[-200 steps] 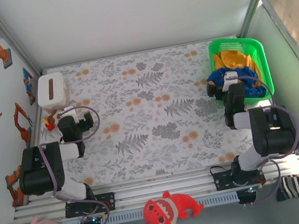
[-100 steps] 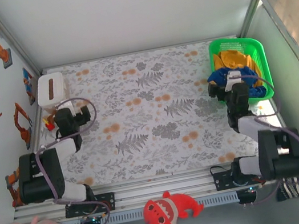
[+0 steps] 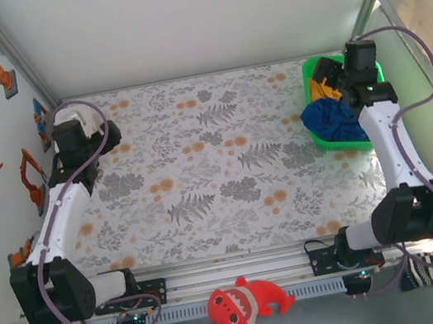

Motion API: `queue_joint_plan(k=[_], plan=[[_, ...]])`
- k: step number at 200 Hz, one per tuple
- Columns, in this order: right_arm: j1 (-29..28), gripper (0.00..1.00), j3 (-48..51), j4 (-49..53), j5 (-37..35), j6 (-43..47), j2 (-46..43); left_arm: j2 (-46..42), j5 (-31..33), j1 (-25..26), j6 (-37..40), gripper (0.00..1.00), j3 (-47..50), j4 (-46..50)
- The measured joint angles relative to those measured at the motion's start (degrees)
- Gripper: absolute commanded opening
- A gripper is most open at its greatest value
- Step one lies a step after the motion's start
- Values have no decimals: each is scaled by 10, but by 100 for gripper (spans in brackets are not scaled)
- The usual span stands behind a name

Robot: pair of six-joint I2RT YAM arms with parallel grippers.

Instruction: Fold the inside-out t-shirt

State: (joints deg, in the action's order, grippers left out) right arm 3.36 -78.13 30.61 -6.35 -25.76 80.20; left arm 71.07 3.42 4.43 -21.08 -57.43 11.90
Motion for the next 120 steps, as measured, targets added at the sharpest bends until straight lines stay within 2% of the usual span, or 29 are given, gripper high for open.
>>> queue_joint_plan(k=[26,59,78,110,120], plan=[[10,94,26,99,-28,-33,36,-43,-51,38,-31,96,6,63],[34,90,52,149,-42,-64,80,-78,-90,71,-55,96,33,94],[45,79,52,149,-36,-76,126,-81,-103,78,-66,96,46,103],[62,45,19,144,-20,-86,222,-75,-120,83,-71,96,55,117],[70,40,3,144,-12,-85,250,-75,-124,84,-71,96,55,123]])
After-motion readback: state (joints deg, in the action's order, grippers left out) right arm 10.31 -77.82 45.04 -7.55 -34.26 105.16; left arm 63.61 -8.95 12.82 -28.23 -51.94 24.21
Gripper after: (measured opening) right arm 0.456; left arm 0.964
